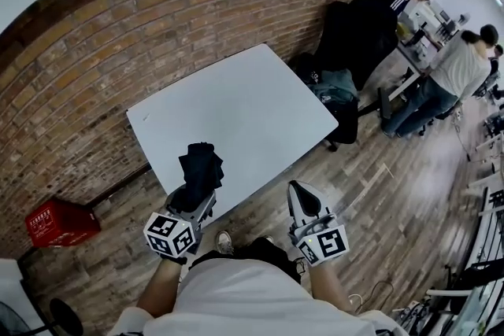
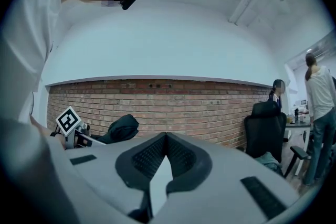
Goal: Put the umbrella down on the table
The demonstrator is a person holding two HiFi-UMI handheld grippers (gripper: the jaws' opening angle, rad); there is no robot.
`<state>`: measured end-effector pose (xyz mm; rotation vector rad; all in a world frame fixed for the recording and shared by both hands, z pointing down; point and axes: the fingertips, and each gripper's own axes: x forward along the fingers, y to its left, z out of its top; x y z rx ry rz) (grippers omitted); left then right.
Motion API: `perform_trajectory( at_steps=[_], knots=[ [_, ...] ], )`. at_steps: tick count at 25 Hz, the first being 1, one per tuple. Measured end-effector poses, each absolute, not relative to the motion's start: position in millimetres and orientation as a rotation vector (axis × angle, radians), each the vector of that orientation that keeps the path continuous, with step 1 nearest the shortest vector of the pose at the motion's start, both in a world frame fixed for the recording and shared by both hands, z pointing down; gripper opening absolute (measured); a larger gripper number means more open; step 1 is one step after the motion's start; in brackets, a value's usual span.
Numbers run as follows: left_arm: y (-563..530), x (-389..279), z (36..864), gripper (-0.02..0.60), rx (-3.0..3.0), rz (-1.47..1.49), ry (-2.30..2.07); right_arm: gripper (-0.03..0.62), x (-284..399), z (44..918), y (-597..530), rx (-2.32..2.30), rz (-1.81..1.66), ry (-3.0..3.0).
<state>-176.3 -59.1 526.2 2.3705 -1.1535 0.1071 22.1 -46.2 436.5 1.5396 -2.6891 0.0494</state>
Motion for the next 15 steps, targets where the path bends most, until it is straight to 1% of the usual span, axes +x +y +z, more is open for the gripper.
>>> perform_trajectory(
  at_steps=[9,15],
  knots=[
    [-85.4,-136.7,524.2,0.225,2.392,0.144,-1.124,0.018,58.3,444.6,-69.0,1.577,0.105,-2.669],
    [-109.2,-124.8,520.6,0.225,2.35,0.131,-1.165,0.018,73.3,426.9,-106.2,1.522,0.041,-2.726]
  ],
)
